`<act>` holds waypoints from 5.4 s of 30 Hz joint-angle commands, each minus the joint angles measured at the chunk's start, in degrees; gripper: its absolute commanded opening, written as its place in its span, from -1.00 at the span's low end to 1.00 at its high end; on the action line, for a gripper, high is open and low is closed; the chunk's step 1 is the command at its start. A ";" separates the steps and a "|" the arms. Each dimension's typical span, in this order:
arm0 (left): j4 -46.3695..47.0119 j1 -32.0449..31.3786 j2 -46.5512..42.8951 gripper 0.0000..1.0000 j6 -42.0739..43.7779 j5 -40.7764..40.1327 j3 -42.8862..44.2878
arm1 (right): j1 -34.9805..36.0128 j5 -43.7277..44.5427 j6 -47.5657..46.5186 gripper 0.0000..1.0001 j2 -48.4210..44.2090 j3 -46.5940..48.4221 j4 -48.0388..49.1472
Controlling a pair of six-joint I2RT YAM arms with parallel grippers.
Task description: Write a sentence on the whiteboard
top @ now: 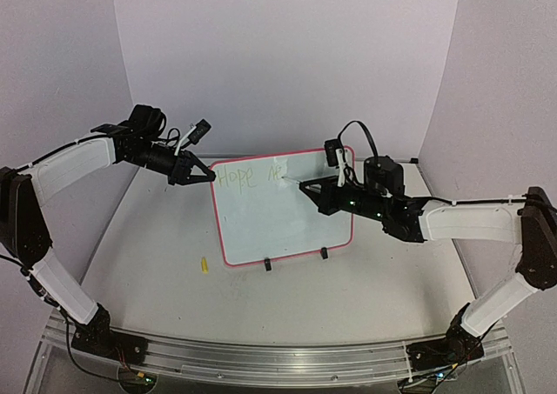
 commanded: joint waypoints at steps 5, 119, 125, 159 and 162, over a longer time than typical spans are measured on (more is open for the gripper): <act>-1.72 -1.41 0.39 -1.00 1.47 -1.28 0.43 | -0.60 3.58 -0.30 -1.00 -0.27 0.39 0.11; -1.90 -2.12 0.64 -1.00 1.48 -2.21 0.31 | -0.61 2.58 -3.92 -1.00 -4.34 0.64 -2.85; -1.94 -2.16 0.69 -1.00 1.45 -2.27 0.30 | -0.58 3.11 -4.01 -1.00 -3.18 1.48 -2.90; -2.00 -2.21 0.75 -1.00 1.42 -2.38 0.34 | -0.59 5.77 -5.35 -1.00 -3.99 3.09 -3.35; -2.03 -2.21 0.75 -1.00 1.43 -2.36 0.38 | -0.62 5.21 -5.16 -1.00 -3.19 3.29 -3.51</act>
